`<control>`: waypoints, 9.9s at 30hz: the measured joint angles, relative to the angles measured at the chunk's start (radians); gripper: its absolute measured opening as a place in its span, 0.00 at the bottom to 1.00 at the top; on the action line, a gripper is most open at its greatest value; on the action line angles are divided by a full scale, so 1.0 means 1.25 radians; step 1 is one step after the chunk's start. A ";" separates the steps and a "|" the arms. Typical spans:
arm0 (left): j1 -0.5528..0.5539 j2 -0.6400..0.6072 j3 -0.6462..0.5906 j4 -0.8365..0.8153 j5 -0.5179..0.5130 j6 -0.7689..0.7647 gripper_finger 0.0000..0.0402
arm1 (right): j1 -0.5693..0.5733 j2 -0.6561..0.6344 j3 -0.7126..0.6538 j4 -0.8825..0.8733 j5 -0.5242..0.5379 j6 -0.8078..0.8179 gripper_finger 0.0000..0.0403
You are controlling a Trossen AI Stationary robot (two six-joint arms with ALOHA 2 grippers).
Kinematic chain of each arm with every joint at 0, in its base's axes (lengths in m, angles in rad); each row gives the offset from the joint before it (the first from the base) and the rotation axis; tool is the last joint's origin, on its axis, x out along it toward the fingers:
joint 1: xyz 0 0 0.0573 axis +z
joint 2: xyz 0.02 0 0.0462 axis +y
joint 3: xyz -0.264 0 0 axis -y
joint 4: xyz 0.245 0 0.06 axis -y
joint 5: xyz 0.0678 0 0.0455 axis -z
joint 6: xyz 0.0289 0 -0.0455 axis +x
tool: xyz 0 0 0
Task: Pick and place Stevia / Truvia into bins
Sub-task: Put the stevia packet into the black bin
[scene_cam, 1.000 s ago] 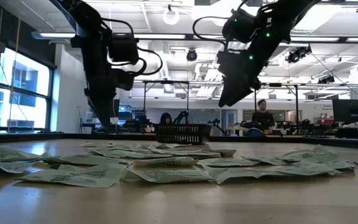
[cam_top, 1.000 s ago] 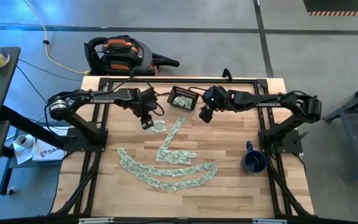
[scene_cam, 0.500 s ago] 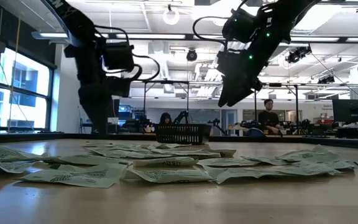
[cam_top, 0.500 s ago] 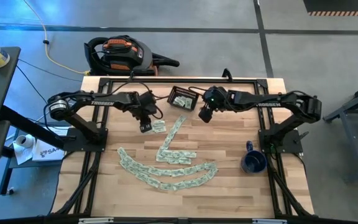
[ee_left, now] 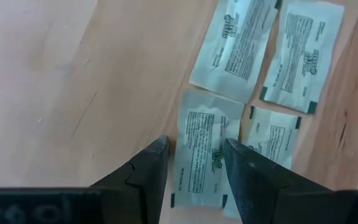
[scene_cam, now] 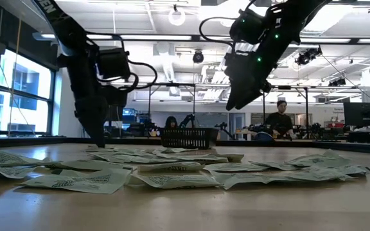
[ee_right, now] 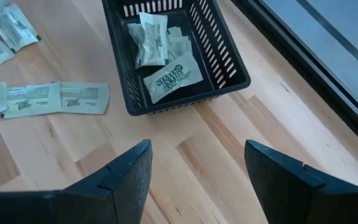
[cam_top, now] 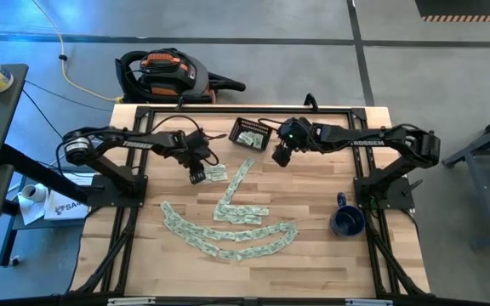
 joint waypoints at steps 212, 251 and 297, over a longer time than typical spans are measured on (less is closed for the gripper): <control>-0.140 0.185 0.228 0.000 -0.108 0.166 0.11 | 0.033 -0.087 0.000 -0.084 0.139 0.145 0.61; 0.081 0.338 0.647 -0.005 -0.012 0.407 0.57 | 0.024 -0.088 0.000 -0.097 0.198 0.104 0.61; -0.026 0.219 0.553 -0.207 0.066 -0.135 0.36 | 0.027 0.038 0.000 0.034 -0.096 0.098 0.61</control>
